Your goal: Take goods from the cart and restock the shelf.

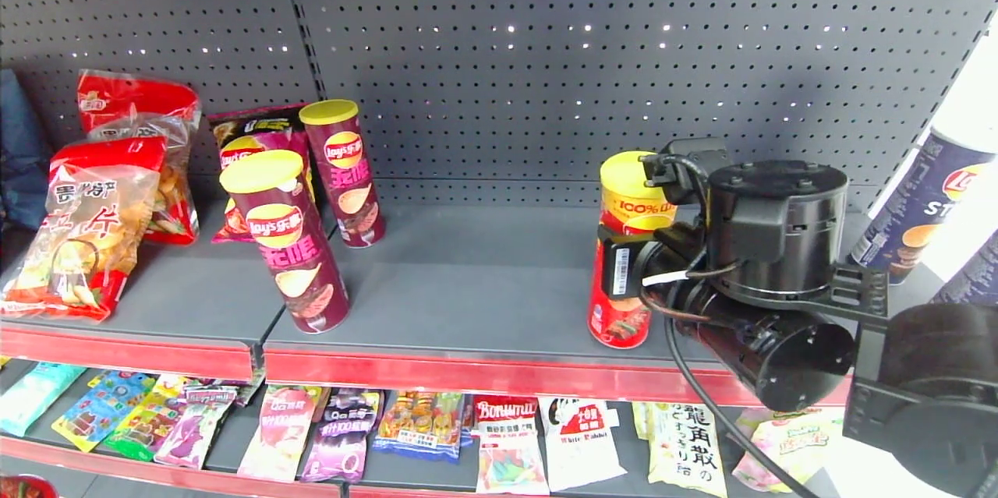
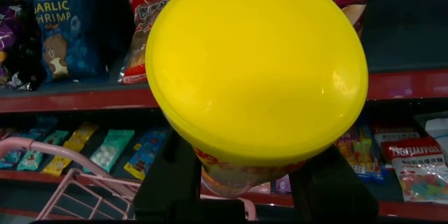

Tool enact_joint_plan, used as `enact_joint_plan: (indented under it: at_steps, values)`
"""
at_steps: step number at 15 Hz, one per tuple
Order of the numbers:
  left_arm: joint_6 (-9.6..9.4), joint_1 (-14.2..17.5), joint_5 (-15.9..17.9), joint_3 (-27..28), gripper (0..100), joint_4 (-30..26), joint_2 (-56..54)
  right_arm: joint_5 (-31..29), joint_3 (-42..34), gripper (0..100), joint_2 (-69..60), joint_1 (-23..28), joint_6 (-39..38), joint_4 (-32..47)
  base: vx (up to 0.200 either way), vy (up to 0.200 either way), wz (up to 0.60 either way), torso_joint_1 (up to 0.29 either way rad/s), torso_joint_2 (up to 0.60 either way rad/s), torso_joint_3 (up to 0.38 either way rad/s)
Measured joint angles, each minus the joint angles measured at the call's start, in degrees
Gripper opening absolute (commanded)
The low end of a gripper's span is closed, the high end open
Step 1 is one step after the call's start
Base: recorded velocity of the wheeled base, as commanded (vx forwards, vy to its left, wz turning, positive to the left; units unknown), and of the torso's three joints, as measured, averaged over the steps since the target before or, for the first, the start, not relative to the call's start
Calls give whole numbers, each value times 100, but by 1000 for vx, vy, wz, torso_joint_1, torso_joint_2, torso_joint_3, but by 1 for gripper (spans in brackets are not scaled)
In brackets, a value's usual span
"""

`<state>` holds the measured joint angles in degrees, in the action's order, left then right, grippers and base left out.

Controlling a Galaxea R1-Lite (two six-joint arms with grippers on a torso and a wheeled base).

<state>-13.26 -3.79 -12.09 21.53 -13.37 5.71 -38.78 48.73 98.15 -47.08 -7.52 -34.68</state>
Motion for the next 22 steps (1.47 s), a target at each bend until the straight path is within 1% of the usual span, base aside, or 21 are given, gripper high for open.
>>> enact_joint_plan:
  at_steps: [7,11,15,22]
  values:
    - [-1,0,0,-43,0,10,-1,7,-116,0,-62,-63,-233,-2,0,0,0,0,0,0]
    - [0,-1,-2,-48,0,5,-22,-104,-240,0,-62,-74,-347,-23,0,0,0,0,0,0]
    - [-1,0,0,-74,0,5,-30,-213,-280,0,-112,-134,-343,1,0,0,0,0,0,0]
    - [-1,2,-2,-80,0,2,-56,-228,-345,0,-140,-241,-334,6,0,0,0,0,0,0]
